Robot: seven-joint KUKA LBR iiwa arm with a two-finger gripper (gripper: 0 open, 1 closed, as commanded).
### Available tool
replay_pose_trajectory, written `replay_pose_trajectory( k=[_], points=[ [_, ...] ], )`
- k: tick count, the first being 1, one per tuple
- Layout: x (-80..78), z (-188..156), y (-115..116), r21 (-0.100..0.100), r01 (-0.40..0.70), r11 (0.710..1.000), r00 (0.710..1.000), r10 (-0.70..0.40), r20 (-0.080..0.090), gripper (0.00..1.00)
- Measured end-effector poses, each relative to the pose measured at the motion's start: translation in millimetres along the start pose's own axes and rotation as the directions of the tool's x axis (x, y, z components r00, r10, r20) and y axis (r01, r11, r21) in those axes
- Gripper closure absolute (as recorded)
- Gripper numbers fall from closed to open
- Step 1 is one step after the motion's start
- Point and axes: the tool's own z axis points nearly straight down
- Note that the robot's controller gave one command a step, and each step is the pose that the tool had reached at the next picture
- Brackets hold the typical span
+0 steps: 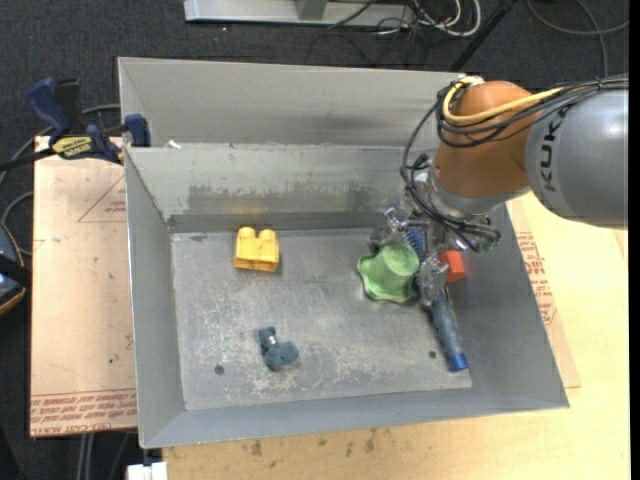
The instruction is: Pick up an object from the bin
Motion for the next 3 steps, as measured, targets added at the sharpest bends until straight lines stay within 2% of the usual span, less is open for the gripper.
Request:
replay_pose_trajectory(
  k=[1,2,3],
  points=[
    [-0.7,0.1,0.7,-0.001,0.001,1.0,1.0,-0.001,0.0,1.0],
    [-0.7,0.1,0.7,-0.001,0.001,1.0,1.0,-0.001,0.001,0.0],
    [-0.6,0.0,0.5,-0.001,0.001,1.0,1.0,-0.001,0.0,1.0]
  ],
)
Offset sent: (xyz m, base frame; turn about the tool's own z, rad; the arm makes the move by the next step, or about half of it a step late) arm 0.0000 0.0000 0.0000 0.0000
